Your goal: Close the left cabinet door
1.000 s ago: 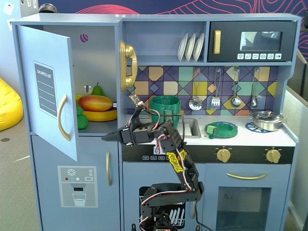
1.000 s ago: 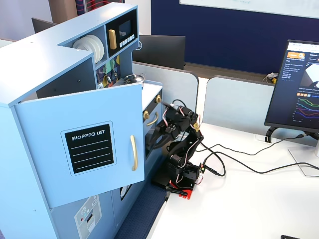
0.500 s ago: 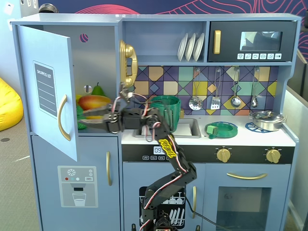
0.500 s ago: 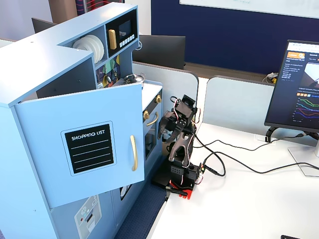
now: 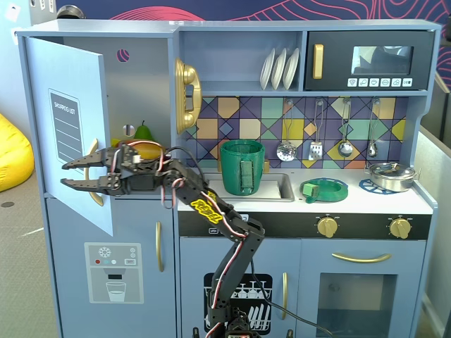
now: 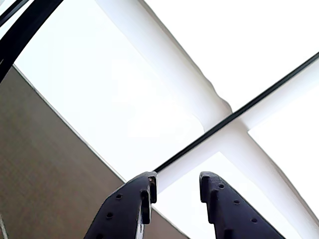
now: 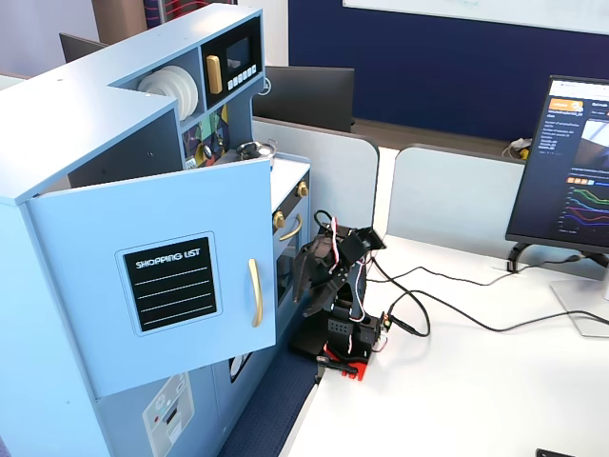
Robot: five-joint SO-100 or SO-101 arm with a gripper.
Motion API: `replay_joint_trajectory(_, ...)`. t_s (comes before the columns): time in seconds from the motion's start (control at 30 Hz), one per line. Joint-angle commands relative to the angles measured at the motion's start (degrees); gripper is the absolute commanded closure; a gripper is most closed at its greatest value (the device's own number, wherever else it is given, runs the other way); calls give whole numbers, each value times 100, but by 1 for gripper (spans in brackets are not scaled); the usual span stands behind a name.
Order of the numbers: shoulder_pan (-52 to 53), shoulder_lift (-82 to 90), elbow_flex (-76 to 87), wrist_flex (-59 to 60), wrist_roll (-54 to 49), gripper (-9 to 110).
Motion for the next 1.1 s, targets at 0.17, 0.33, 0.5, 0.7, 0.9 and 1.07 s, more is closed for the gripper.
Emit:
replay_joint_trajectory(0.17,1063,-26,-246,-97,229,102)
replay_joint_trajectory(0.33,1652,211,-105,35,519,102)
replay_joint_trajectory(0.5,2030,466,88,97,738,102)
replay_joint_trajectory(0.7,2681,615,114,211,1354,102)
replay_joint_trajectory(0.9,3560,562,62,193,2276,102)
replay_joint_trajectory(1.07,4324,229,-290,44,3384,102)
